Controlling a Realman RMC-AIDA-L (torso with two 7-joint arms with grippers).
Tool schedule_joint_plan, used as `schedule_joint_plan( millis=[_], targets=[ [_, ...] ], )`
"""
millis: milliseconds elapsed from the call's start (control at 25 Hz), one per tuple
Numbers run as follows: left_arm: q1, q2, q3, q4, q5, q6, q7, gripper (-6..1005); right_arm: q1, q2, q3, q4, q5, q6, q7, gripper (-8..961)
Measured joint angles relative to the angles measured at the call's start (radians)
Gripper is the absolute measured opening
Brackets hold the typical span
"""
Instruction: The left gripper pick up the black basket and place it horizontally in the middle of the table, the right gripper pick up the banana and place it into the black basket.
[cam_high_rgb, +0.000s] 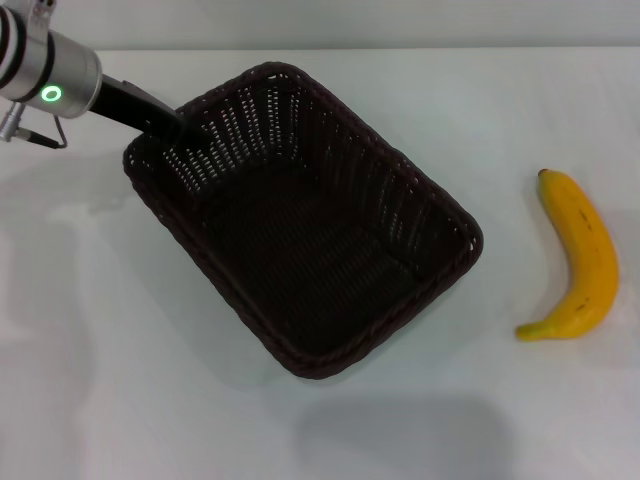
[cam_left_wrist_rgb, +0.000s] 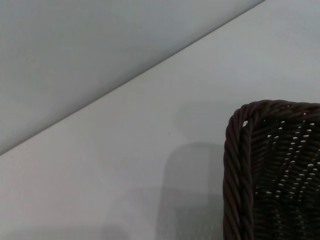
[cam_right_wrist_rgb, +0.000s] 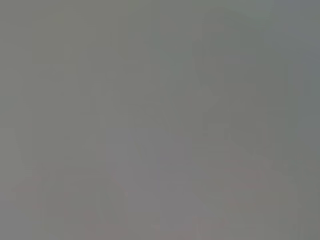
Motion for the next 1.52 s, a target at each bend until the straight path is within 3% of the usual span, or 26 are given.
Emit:
schedule_joint_plan(
  millis=[320, 680, 1000, 1240, 1520],
  targets=[
    [0.031, 0.01, -0.004, 0.005, -0.079, -0.015, 0.007, 253, 0.0, -0.001, 0.0, 0.0, 0.0, 0.009, 0.0, 873],
    [0.107, 0.052, -0.014, 0.022, -0.306, -0.114, 0.019, 209, 0.0, -0.003, 0.0, -0.004, 0.0, 0.01, 0.0, 873],
    [0.204, 0.053, -0.029, 0.064, -0.486, -0.149, 0.024, 193, -0.003, -0.004, 0.0, -0.008, 0.0, 0.01, 0.0, 873],
    [0.287, 0.052, -0.03, 0.066, -0.697, -0.165, 0.052, 207, -0.003, -0.005, 0.0, -0.009, 0.0, 0.009, 0.0, 873],
    [0.413, 0.029, -0.031, 0.056, -0.948, -0.165, 0.083, 223, -0.002, -0.007, 0.005, -0.012, 0.0, 0.007, 0.0, 873]
  ],
)
